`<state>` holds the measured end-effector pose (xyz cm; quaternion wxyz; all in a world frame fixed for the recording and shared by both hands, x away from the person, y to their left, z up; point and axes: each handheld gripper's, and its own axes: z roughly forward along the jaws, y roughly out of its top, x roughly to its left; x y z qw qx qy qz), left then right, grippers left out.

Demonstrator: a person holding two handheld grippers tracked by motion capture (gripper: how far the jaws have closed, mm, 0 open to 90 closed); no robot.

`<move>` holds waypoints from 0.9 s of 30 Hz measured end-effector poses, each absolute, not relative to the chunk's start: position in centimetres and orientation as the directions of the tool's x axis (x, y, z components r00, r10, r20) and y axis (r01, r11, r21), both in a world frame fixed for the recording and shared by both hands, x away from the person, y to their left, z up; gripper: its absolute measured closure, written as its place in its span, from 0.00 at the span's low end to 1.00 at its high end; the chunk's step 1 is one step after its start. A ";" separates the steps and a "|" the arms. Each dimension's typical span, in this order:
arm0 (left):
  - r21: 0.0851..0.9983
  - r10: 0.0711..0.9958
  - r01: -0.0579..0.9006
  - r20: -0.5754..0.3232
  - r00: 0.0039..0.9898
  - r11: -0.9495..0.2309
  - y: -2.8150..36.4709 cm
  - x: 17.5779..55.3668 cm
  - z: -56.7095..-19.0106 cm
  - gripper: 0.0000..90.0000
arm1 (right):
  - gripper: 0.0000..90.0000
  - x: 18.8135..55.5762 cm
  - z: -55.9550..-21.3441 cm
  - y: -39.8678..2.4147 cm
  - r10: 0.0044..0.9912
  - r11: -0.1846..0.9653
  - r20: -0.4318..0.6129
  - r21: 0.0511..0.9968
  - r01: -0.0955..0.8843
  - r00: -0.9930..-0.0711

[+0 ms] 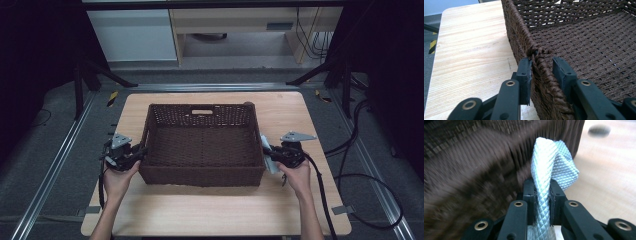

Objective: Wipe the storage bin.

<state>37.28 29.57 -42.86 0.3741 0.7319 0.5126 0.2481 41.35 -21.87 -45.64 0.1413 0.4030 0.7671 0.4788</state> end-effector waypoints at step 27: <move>0.806 0.934 0.560 -0.028 0.357 -0.190 29.8 37.5 -42.9 0.75 | 0.89 38.9 -46.9 -21.5 0.764 0.245 0.175 0.812 0.530 -0.621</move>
